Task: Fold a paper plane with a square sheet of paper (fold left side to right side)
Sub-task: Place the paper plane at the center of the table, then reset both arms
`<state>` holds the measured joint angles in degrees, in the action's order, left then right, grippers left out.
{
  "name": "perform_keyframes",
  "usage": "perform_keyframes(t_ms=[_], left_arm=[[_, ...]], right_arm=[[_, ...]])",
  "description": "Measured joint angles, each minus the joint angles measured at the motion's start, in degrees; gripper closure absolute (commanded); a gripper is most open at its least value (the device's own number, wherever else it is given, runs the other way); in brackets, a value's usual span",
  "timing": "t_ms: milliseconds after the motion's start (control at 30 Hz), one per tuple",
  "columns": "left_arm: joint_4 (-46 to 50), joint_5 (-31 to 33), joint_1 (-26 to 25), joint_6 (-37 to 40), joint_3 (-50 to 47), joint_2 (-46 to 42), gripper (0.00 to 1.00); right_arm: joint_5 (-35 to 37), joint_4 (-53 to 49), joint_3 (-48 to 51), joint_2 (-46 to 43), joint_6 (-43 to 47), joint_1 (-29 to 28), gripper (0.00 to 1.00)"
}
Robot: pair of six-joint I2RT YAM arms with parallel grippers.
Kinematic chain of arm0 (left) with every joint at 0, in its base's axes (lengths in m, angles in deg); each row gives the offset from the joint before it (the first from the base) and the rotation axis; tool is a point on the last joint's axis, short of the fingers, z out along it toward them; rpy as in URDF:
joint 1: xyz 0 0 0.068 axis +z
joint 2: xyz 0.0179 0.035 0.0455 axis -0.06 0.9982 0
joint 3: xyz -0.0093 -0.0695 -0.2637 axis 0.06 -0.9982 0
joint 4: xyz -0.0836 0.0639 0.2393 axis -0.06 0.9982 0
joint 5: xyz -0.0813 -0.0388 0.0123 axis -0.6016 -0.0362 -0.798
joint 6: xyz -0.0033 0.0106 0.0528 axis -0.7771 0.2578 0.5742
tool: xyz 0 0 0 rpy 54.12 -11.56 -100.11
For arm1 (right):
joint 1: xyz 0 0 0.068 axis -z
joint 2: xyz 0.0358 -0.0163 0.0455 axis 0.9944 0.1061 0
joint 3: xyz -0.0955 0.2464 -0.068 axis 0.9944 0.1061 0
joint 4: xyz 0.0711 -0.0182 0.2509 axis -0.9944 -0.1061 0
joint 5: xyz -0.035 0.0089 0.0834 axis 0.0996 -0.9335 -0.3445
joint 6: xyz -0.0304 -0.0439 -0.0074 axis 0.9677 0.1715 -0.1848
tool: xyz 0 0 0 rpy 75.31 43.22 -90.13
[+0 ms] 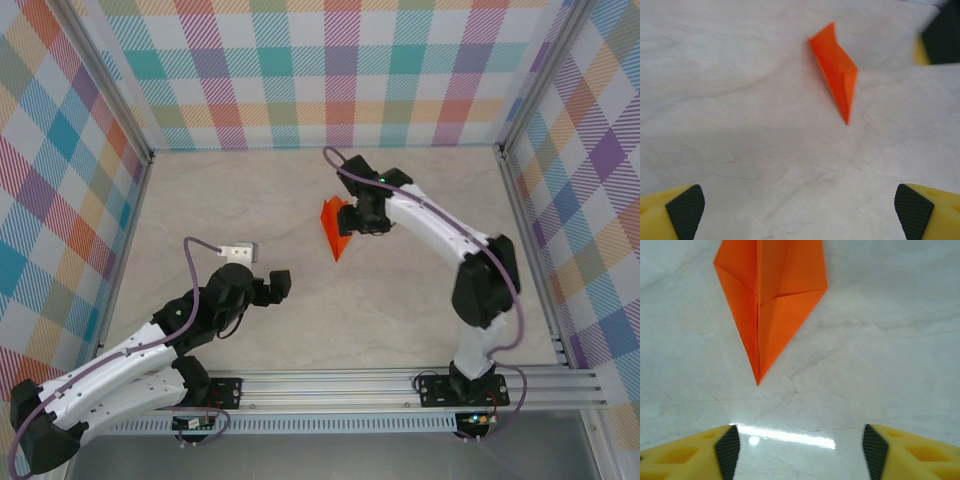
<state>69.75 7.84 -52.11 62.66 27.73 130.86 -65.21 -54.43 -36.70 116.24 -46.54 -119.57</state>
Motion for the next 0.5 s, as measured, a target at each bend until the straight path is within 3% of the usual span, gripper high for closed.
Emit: perform_keyframes(t_ms=[67,167,300,500], left_arm=[[-0.02,6.10,0.44,0.09,0.00,-0.04,0.00],[-2.12,13.64,2.84,1.86,-0.28,-0.20,0.00],[-10.58,20.39,11.67,5.27,-4.72,-0.42,0.00],[-20.65,19.47,27.26,9.92,-12.66,4.90,0.00]], right_arm=[[3.48,3.43,8.44,-9.44,0.90,0.04,0.00],[8.35,8.55,19.93,-22.21,1.68,2.10,0.00],[12.41,18.58,35.95,-36.17,3.26,11.21,0.00],[14.84,37.66,60.06,-45.40,9.01,23.96,0.00]])
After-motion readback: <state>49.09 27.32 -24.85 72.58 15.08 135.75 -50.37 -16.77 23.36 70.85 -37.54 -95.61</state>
